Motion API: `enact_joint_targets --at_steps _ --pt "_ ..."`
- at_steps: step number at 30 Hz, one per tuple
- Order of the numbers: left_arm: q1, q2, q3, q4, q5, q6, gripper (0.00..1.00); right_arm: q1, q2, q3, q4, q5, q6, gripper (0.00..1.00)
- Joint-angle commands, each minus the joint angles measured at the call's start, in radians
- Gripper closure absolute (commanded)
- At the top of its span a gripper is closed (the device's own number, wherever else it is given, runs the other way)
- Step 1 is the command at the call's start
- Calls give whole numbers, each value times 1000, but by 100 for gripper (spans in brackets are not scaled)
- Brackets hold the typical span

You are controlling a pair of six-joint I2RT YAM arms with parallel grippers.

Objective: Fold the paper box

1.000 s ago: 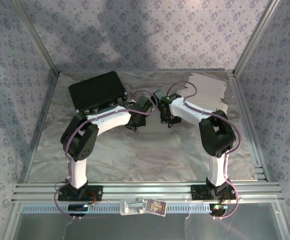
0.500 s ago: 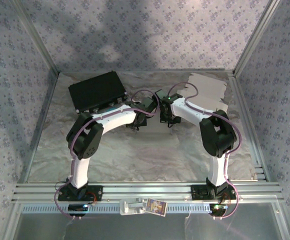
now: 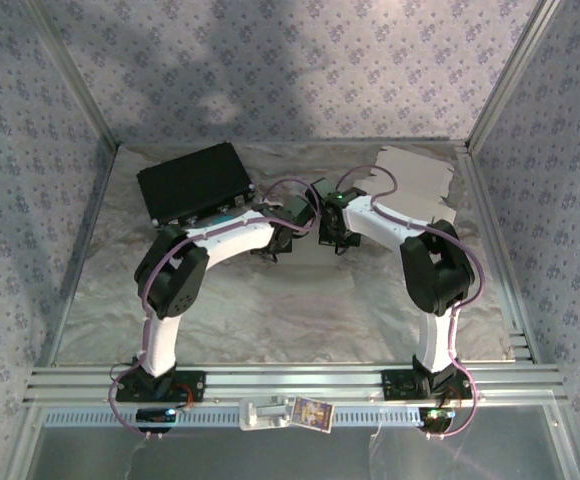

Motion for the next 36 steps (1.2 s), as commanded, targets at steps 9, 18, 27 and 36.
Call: enact_joint_targets --at_steps 9,18,27,36 --pt "38 -30 -129 54 26 128 67 -9 45 -6 -43 12 12 100" --pt "88 -68 -148 119 100 198 79 -10 47 -3 -48 13 10 100" --pt "54 -12 -79 -63 -63 87 100 0 51 9 -52 16 13 100" --pt "39 -22 -88 -36 -56 78 86 4 50 3 -47 8 10 100"
